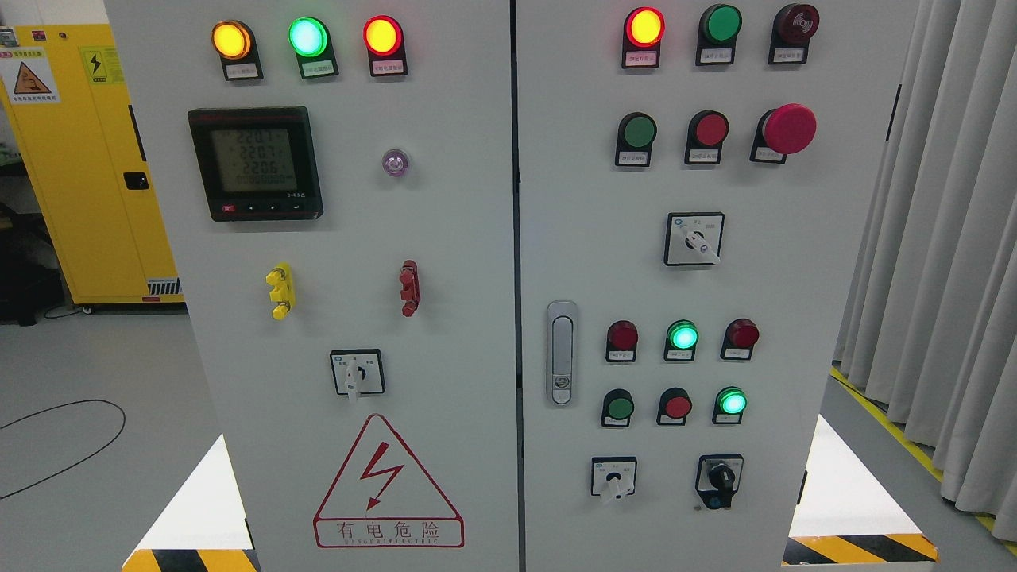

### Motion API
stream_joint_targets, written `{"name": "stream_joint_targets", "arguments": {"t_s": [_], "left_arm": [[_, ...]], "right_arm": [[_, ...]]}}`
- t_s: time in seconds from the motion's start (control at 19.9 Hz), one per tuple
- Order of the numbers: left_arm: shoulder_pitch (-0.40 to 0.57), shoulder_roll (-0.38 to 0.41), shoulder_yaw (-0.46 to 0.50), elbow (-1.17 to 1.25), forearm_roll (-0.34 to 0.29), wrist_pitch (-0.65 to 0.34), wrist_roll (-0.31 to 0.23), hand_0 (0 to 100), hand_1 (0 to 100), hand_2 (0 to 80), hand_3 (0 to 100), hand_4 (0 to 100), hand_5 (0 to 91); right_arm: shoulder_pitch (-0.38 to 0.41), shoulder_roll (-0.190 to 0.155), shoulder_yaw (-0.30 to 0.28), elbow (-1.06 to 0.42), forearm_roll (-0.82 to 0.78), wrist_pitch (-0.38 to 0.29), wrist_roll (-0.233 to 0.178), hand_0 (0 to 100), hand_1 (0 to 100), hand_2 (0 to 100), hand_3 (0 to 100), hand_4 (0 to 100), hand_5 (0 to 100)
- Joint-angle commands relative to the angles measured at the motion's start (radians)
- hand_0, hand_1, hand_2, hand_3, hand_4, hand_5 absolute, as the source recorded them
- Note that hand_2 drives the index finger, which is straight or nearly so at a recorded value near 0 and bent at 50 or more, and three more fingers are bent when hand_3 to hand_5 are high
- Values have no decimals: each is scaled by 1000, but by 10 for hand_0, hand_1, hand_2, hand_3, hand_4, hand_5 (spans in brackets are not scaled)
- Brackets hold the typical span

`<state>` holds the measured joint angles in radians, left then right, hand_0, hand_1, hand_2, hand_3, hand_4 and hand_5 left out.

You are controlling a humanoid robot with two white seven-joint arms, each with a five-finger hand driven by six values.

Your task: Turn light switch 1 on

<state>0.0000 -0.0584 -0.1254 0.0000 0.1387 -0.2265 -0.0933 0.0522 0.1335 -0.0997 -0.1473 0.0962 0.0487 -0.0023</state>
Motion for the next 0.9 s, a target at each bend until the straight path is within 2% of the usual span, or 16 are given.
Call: {"name": "stream_joint_targets", "arguments": {"t_s": [0.0,0.4,0.45,0.65,0.85], "left_arm": [[20,3,6,25,1,6,-3,366,0,0,0,0,0],[31,5,15,-8,1,4,9,369,0,0,0,0,0],[35,5,21,-53,1,6,12,369,0,0,0,0,0],[187,11,59,-370,-2,45,35,364,0,0,0,0,0],[252,14,145,-638,-21,56,41,356,0,0,0,0,0]], "right_arm": [[0,0,0,0,-1,0,1,0,500,40,0,0,0],[0,0,0,0,-1,0,1,0,500,40,0,0,0],[0,0,0,0,-1,0,1,0,500,40,0,0,0],[0,0,0,0,0,0,1,0,500,40,0,0,0],[0,0,0,0,0,0,1,0,500,40,0,0,0]]}}
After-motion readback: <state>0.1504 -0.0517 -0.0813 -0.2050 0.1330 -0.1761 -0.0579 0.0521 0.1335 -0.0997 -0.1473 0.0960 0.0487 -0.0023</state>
